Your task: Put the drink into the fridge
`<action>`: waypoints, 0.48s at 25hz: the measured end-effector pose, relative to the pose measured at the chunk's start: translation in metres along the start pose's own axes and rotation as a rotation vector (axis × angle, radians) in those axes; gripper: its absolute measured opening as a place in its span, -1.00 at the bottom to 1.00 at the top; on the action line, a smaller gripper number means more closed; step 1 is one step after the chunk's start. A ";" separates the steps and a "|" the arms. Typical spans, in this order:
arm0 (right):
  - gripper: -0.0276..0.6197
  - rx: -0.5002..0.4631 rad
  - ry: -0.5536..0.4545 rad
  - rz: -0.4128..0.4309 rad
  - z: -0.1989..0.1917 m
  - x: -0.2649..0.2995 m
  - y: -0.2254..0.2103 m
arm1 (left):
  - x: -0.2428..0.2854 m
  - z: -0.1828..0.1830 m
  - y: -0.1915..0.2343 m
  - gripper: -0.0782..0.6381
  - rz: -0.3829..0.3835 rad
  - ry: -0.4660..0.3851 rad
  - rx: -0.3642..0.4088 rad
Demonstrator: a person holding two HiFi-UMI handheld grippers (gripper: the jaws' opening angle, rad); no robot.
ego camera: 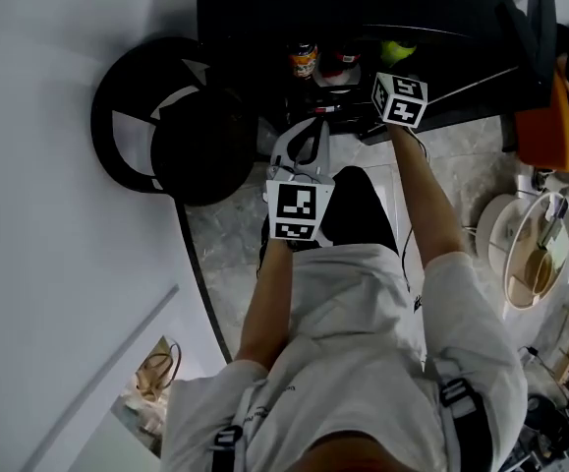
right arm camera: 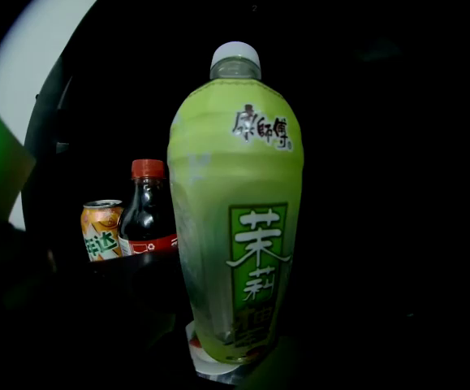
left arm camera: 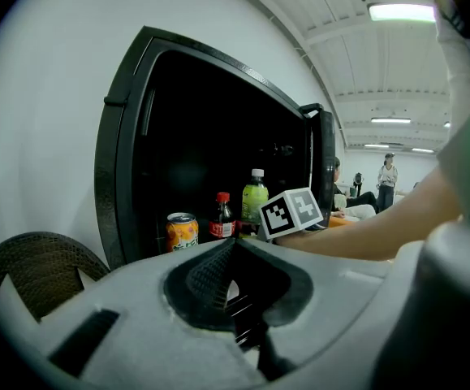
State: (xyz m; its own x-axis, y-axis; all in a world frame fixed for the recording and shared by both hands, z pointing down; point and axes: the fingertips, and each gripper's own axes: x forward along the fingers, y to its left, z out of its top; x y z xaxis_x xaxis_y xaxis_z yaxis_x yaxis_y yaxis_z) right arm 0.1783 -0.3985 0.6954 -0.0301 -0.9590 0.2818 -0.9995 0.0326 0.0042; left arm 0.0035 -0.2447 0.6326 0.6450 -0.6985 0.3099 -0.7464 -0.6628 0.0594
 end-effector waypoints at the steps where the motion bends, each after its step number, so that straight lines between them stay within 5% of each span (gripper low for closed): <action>1: -0.06 -0.002 -0.003 -0.005 0.001 0.003 0.000 | 0.003 -0.002 0.001 -0.76 0.001 0.001 -0.001; 12: -0.05 0.003 0.057 -0.046 0.007 -0.022 0.002 | -0.016 0.026 -0.010 -0.76 -0.005 0.006 0.006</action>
State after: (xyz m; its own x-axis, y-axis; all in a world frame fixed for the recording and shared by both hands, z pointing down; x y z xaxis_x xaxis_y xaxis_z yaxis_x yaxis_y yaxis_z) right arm 0.1772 -0.3792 0.6821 0.0161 -0.9418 0.3357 -0.9998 -0.0117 0.0153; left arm 0.0045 -0.2339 0.6026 0.6474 -0.6937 0.3158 -0.7424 -0.6677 0.0551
